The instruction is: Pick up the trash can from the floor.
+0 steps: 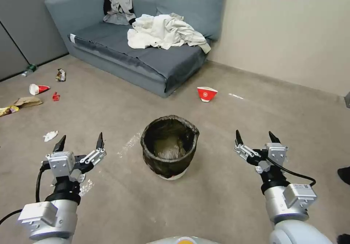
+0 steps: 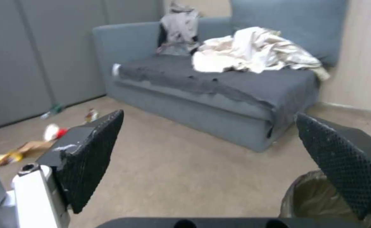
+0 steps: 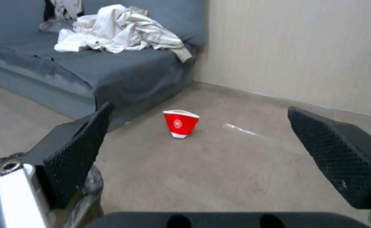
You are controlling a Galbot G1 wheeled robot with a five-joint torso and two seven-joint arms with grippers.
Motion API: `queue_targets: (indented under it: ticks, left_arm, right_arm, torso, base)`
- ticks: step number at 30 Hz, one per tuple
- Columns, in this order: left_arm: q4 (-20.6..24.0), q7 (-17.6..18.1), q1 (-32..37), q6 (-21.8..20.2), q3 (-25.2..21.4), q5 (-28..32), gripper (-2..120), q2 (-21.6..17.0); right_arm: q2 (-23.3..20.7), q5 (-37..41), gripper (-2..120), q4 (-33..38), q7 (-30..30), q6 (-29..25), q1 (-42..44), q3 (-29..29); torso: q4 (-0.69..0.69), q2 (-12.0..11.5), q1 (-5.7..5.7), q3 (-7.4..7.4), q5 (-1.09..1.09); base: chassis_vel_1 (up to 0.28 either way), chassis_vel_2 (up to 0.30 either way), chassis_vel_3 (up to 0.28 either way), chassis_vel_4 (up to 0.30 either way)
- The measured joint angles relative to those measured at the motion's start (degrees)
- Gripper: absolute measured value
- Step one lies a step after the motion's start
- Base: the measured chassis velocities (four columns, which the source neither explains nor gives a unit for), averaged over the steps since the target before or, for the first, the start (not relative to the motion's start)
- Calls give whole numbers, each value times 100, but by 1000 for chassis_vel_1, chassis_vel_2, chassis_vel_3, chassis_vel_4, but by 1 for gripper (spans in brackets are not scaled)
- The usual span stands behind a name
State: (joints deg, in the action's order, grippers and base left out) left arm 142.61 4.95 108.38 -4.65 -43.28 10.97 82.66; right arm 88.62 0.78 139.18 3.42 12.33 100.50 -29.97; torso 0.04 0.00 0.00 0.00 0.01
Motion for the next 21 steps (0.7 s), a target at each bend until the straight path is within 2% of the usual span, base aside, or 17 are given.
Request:
queue_targets:
  ticks: [1, 2, 4, 5, 6, 8, 10, 12, 14, 15, 18, 21]
  left_arm:
    - [-52, -57, -85, -6, -16, 50, 100, -109]
    - [-186, -148, -215, -4, -29, 168, 100, -296]
    - [-234, -193, -259, -3, -29, 242, 100, -382]
    - [-310, -257, -352, -31, -18, 440, 100, -582]
    - [-362, -277, -432, -83, 13, 584, 100, -737]
    - [-382, -280, -467, -102, 28, 630, 100, -794]
    - [-517, -281, -701, -252, 122, 844, 100, -1073]
    - [-560, -280, -768, -321, 155, 900, 100, -1139]
    - [-721, -187, -1030, -587, 291, 1081, 100, -1336]
    - [-721, -187, -1030, -587, 291, 1081, 100, -1336]
    - [-1097, -136, -1434, -792, 500, 1222, 100, -1533]
    - [-1217, -131, -1555, -838, 565, 1252, 100, -1586]
  right_arm:
    - [-11, 0, 100, -21, -2, -14, -6, 2]
    - [-45, 0, 100, -53, -3, -52, -22, 2]
    - [-60, 1, 100, -69, -3, -74, -29, 0]
    - [-88, 13, 100, -101, -3, -103, -38, -11]
    - [-115, 54, 100, -140, 3, -138, -43, -17]
    - [-124, 73, 100, -156, 5, -149, -43, -17]
    - [-155, 193, 100, -270, 17, -235, -34, 2]
    - [-163, 228, 100, -300, 18, -249, -33, 10]
    - [-197, 336, 100, -377, 24, -263, -35, 27]
    - [-197, 336, 100, -377, 24, -263, -35, 27]
    - [-319, 515, 100, -498, 39, -269, -59, 22]
    - [-374, 569, 100, -542, 55, -269, -74, 12]
  torso:
    - [-4, 0, 1, 0, 0]
    - [-3, 0, 1, 0, -3]
    - [-4, 0, 1, 1, -3]
    - [-4, 0, 1, 0, -2]
    - [-4, 0, 0, 0, -2]
    - [-4, 0, 1, 0, -2]
    - [-3, 0, 0, 0, -1]
    - [-4, 0, 1, 0, -2]
    - [-5, 0, 0, 0, -1]
    - [-5, 0, 0, 0, -1]
    - [-3, 0, 1, 0, -1]
    - [-3, 0, 1, 1, -2]
  base:
    - [-73, 82, 108, -53]
    - [-78, 83, 85, -74]
    - [-78, 83, 76, -74]
    - [-36, 43, 67, -45]
    - [0, 0, 0, 0]
    - [0, 0, 0, 0]
    - [0, 0, 0, 0]
    - [0, 0, 0, 0]
    - [0, 0, 0, 0]
    - [0, 0, 0, 0]
    - [0, 0, 0, 0]
    - [0, 0, 0, 0]
